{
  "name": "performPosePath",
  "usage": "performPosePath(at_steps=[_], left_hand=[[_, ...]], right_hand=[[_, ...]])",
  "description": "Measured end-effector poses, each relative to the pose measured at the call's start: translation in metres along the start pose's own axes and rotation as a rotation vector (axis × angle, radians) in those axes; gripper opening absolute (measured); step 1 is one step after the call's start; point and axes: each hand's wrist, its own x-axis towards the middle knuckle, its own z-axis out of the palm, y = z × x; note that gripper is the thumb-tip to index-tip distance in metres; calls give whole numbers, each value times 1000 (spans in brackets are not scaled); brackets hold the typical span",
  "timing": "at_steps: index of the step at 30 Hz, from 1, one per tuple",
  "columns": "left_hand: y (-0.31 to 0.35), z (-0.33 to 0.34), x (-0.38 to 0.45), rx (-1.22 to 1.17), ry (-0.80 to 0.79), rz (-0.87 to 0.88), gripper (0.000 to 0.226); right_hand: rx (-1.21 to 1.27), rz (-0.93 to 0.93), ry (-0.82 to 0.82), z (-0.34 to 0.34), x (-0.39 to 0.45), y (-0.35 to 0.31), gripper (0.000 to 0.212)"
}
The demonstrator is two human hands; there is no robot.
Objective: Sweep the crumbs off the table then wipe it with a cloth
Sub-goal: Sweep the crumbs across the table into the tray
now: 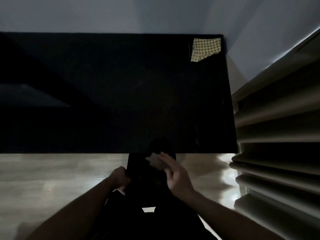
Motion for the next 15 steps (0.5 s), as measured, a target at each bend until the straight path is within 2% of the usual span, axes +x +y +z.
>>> performPosePath(at_steps=[5, 10, 12, 15], left_hand=[[2, -1, -4, 2, -15, -9, 13], [7, -4, -7, 40, -22, -25, 24], [4, -4, -2, 57, -15, -11, 15], [-5, -1, 6, 79, 3, 13, 14]], right_hand=[[-32, 31, 238, -88, 71, -10, 47], [-172, 80, 418, -163, 165, -2, 48], [-260, 130, 453, -183, 203, 7, 49], [-380, 221, 444, -203, 251, 16, 51]])
